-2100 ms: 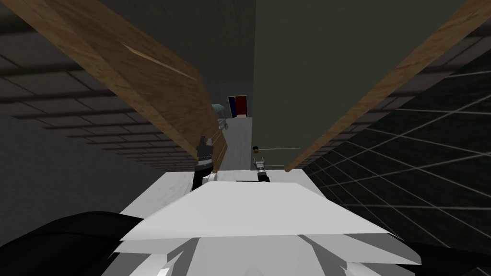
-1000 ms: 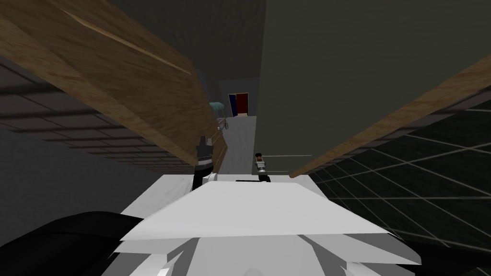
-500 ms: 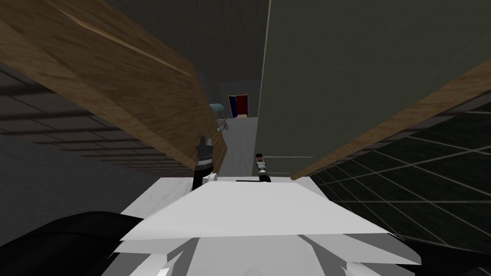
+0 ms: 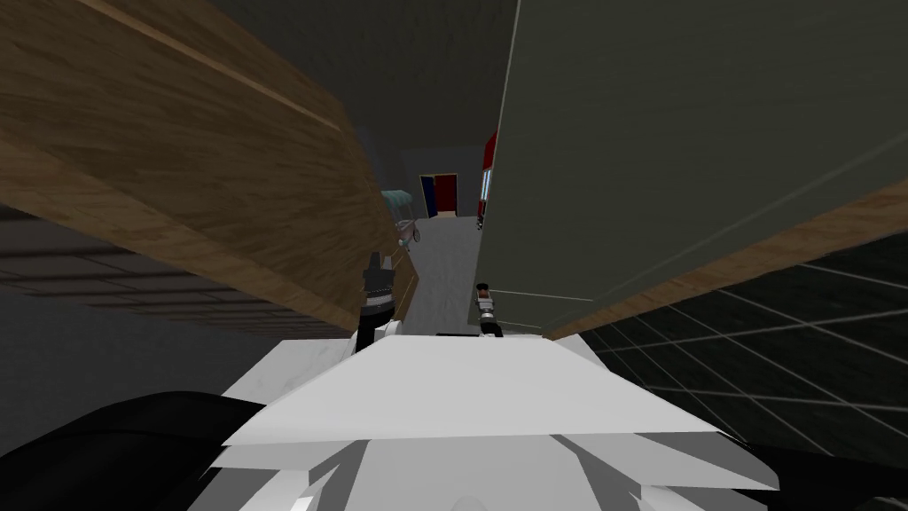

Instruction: Push the door open

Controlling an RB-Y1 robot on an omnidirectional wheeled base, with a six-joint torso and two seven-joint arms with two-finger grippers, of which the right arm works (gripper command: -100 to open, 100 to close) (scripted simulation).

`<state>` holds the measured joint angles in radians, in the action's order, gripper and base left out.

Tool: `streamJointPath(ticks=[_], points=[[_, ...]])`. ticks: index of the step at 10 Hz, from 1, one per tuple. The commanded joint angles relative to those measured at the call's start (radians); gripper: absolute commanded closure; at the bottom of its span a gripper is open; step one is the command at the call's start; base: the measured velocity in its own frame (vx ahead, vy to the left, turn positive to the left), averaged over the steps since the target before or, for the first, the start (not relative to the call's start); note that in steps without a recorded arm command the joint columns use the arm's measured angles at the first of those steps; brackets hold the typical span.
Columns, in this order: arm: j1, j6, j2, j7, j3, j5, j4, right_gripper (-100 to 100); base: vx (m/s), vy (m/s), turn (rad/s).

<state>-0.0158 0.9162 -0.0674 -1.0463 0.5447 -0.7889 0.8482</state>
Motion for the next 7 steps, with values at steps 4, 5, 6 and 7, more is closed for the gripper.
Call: streamJointPath(ticks=[4, 5, 6, 7], points=[[-0.005, 0.000, -0.015, 0.021, -0.059, -0.024, 0.022, 100, 0.144, 0.039, -0.047], [-0.003, 0.003, -0.014, 0.024, -0.074, -0.030, 0.019, 100, 0.140, 0.069, -0.044], [-0.001, 0.005, -0.013, 0.027, -0.090, -0.036, 0.016, 100, 0.157, 0.055, -0.085], [0.000, 0.006, -0.011, 0.029, -0.097, -0.039, 0.015, 100, 0.159, 0.053, -0.049]])
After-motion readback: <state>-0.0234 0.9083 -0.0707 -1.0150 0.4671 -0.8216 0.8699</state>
